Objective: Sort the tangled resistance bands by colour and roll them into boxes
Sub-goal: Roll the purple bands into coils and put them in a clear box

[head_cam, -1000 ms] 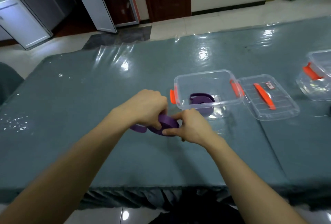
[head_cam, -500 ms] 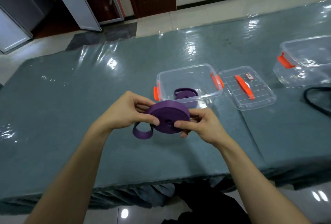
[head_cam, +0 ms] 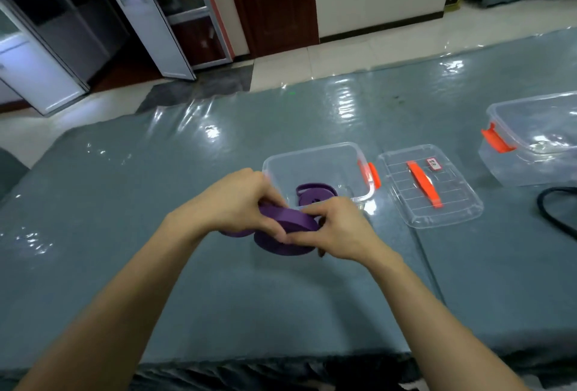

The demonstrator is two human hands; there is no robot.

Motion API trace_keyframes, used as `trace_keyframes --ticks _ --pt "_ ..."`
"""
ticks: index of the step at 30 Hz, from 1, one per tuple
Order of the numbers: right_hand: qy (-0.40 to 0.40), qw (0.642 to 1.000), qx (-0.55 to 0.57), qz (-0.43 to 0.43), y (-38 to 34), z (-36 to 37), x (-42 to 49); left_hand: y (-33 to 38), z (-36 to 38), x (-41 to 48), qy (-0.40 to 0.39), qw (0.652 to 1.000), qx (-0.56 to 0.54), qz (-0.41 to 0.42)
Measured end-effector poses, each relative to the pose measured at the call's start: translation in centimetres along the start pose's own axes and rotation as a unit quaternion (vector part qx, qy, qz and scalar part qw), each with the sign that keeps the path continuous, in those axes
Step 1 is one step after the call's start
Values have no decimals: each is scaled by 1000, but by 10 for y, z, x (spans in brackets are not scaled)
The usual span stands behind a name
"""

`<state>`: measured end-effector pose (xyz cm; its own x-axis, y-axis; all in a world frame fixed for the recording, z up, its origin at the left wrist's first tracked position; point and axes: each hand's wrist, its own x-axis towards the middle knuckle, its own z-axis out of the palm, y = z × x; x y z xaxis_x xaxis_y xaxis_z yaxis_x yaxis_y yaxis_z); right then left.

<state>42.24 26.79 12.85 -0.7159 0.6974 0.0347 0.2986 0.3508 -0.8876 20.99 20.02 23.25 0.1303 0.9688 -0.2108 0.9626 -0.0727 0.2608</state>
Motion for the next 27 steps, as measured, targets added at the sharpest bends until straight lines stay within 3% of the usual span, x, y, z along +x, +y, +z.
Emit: trace_keyframes --ticks 2,4,7,10,15,20,25,27 --pt "24 995 98 -15 6 -19 4 -5 -1 1 65 975 -211 -1" --pt "45 977 207 -15 13 -36 10 -1 4 7 141 915 -377 -11" --pt "64 957 283 -11 24 -56 16 20 20 29 218 858 -466 13" --pt "88 935 342 -27 32 -70 21 37 32 52 302 815 -494 17" --pt "126 900 418 -14 45 -72 35 47 43 82 442 791 -424 -10" --pt "144 869 473 7 55 -64 48 56 54 101 485 730 -481 -27" --pt "150 857 492 28 62 -61 60 50 61 110 495 737 -458 -57" --pt "153 854 496 39 65 -59 63 47 64 114 501 717 -478 -78"
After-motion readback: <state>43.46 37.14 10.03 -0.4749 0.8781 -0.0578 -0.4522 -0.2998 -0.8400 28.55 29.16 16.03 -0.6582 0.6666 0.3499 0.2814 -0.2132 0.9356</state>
